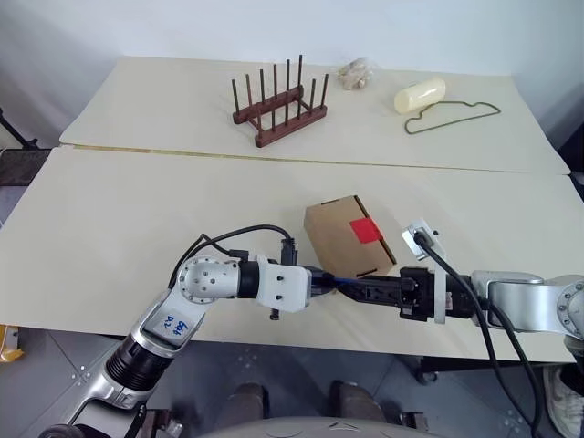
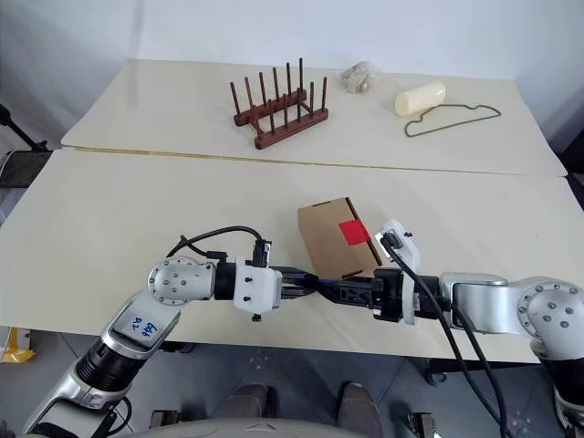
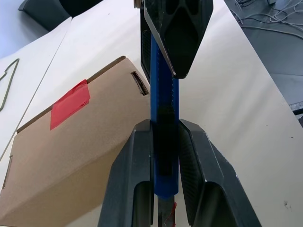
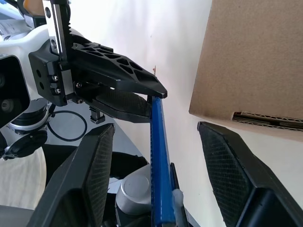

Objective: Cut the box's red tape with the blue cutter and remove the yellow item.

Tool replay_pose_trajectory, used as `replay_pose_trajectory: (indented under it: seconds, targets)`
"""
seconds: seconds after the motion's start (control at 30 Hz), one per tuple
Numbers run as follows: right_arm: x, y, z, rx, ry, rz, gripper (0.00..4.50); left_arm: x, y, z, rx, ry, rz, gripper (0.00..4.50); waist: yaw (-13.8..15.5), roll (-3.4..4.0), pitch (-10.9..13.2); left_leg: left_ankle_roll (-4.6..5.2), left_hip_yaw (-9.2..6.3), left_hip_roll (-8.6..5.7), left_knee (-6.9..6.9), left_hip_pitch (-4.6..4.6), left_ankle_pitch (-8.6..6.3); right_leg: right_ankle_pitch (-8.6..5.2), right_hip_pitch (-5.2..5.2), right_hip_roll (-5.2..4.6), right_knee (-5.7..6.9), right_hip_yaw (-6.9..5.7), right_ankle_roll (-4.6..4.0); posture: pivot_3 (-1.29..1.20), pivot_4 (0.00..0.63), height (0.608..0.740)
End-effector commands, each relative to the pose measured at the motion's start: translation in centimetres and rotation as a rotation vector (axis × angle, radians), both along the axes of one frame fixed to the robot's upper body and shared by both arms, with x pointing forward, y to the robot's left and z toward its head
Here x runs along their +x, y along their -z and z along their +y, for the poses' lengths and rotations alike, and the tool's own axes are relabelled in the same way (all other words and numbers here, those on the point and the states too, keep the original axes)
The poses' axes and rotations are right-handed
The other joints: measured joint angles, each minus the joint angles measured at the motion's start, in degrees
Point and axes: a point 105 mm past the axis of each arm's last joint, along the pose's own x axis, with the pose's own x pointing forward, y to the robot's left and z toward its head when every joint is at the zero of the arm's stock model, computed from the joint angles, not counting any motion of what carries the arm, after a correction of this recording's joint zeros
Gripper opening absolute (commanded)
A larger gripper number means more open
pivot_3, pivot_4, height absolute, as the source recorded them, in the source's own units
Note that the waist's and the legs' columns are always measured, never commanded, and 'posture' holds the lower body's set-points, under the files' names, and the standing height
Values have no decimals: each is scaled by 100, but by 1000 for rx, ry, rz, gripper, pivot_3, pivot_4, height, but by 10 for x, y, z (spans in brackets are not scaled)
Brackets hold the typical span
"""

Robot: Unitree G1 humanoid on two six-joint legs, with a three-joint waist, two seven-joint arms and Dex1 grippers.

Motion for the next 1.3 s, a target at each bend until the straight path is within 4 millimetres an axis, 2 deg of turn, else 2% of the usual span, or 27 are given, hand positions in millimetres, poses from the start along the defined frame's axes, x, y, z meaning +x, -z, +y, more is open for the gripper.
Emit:
replay_pose_trajectory:
  seconds: [0.03,0.27,0.47,0.57,0.63,0.83,0.97,1.1,1.17,1.23,1.3]
  targets:
    - [-1,-4,1,14,-6,-4,2320,-3,-5,-2,4,18,-25,399,1,0,0,0,0,0,1,0,0,0,0,0,0,0,0,0,150,740]
    - [0,-2,0,7,-2,6,80,-3,-5,-2,10,22,-26,399,0,0,0,0,0,0,5,-1,0,0,-1,0,4,0,0,0,150,740]
    - [-4,-1,1,8,-34,20,104,-3,-7,-1,6,16,-30,399,1,0,0,4,0,0,14,-4,-2,0,-1,0,9,1,0,0,150,740]
    - [-8,-1,-1,5,-57,31,104,-8,-12,2,-44,27,32,399,0,0,0,5,0,0,16,-4,-3,0,-1,0,10,1,0,0,150,740]
    - [-9,-2,-4,1,-66,34,104,-13,-25,8,-122,42,94,1104,-5,0,0,6,-1,0,17,-5,-3,0,-1,0,11,1,0,0,150,740]
    - [-14,-17,-19,14,-106,21,104,-11,-46,56,-143,-2,245,2805,-15,2,-1,6,-2,6,30,-12,-4,0,-11,4,24,2,0,0,150,740]
    - [-34,-33,-36,22,-176,33,104,2,-59,91,-181,-104,322,2851,15,2,0,9,-1,5,33,-14,-5,0,-12,4,25,4,-1,0,150,740]
    - [-48,-45,-60,-15,-154,52,104,11,-52,113,-168,-182,373,2851,8,2,0,22,1,3,42,-17,-13,0,-8,4,25,3,-1,0,150,740]
    - [-52,-54,-83,-62,-98,47,104,18,-45,117,-182,-205,383,2851,16,2,0,26,3,0,44,-16,-15,0,-6,3,24,6,-1,0,150,740]
    - [-56,-63,-105,-86,-28,40,104,26,-42,113,-220,-200,381,2460,35,2,0,26,4,-2,46,-17,-15,0,-5,3,23,6,-1,0,150,740]
    - [-61,-65,-115,-119,7,31,104,32,-39,107,-241,-188,388,1981,39,1,0,26,6,-2,48,-17,-16,1,-5,3,24,9,-1,0,150,740]
